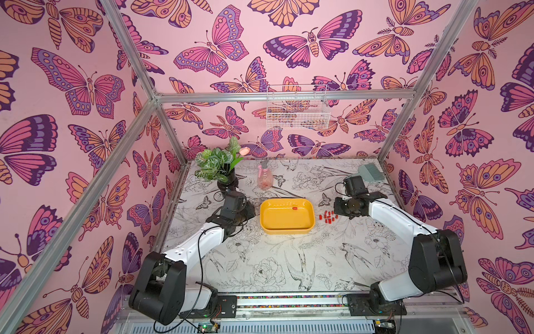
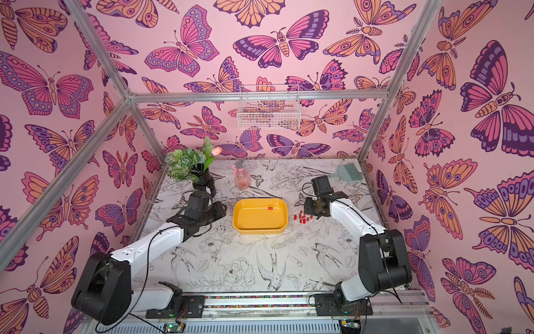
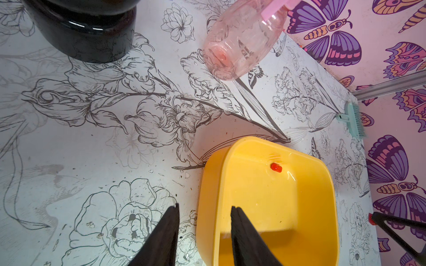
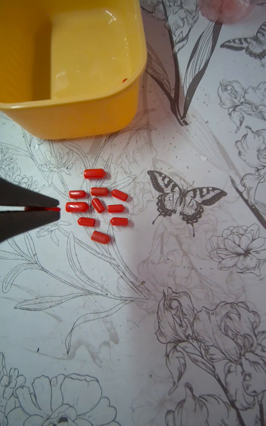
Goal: Take the screw protection sleeves out of the storage box
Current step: Place the screw protection sleeve at the center of the board.
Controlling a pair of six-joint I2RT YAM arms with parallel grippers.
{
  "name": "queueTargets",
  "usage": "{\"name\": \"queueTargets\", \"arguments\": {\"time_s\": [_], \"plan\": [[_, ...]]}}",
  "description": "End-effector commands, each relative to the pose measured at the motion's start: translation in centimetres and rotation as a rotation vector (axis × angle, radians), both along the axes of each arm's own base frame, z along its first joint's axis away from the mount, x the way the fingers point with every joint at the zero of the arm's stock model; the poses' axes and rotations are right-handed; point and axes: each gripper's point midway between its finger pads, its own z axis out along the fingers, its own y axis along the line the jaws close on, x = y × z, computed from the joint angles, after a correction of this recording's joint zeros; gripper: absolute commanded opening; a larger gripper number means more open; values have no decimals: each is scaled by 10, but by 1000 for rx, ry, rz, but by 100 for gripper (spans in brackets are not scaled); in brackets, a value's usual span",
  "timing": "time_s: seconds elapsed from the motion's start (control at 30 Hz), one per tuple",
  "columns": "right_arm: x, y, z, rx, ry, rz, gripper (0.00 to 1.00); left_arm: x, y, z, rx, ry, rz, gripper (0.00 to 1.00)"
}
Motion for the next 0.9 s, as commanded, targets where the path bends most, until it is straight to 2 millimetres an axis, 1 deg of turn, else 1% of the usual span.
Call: {"name": "queueTargets", "arguments": {"time_s": [0.0,0.07,0.23,0.53,0.73,0.87], "plan": [[-11,-8,-15,-27,88,2,10,4,0,5,-7,-12,2,42],[-13,-10,-26,-42,129,1,10,5,0,6,-7,-13,3,42],[-17,-14,-42,-69,188,3,10,4,0,5,-7,-12,2,42],[-14,-17,-51,-78,209,-1,10,5,-1,4,-7,-8,0,42],[-11,-19,-60,-74,233,1,10,6,-1,5,-8,-9,-1,42],[-9,-19,-62,-75,236,-1,10,6,-1,4,-6,-8,-2,42]]}}
